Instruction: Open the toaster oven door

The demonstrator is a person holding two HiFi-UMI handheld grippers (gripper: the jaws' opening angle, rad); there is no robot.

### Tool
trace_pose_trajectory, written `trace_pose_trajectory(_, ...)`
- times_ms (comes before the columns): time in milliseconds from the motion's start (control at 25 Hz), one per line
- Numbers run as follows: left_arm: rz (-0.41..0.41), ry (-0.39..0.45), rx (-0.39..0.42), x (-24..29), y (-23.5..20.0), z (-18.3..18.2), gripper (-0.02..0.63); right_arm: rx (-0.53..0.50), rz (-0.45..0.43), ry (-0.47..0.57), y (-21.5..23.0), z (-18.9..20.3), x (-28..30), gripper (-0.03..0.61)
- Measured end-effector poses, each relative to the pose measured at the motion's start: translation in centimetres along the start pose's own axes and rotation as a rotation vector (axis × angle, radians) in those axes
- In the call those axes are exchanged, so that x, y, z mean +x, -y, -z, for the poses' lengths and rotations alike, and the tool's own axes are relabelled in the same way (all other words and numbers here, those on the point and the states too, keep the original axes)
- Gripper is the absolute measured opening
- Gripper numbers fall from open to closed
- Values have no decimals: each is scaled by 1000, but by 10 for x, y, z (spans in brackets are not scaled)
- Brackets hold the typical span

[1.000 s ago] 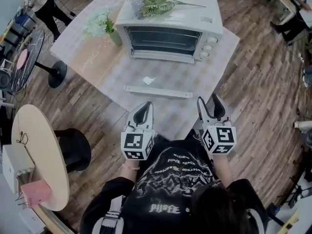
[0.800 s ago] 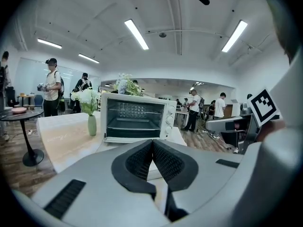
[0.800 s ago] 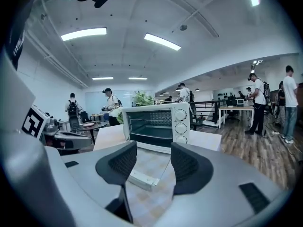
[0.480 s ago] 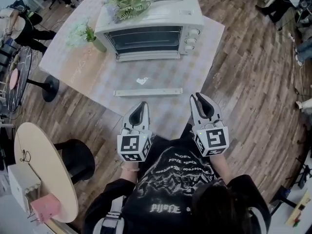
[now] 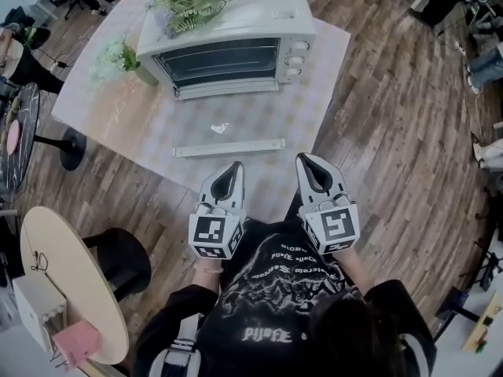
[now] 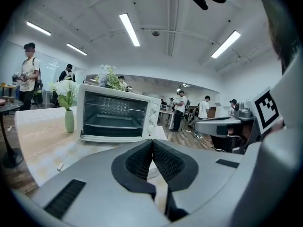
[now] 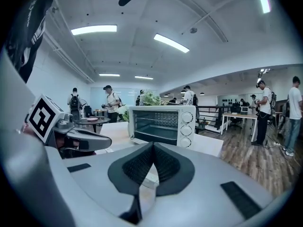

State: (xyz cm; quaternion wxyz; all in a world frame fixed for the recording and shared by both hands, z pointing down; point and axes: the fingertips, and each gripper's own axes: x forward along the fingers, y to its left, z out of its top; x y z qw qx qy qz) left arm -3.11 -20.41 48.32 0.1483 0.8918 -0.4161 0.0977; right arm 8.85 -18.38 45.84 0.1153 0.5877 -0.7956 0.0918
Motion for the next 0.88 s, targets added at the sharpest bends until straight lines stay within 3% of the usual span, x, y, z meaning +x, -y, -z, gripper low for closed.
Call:
trace_pose_trajectory(520, -74, -19, -30, -14, -23, 17, 20, 14, -13, -9, -10, 16, 4, 6)
trace_pose_trajectory(880, -15, -44, -48, -4, -22, 22, 20, 44, -9, -31, -8, 19, 15, 6)
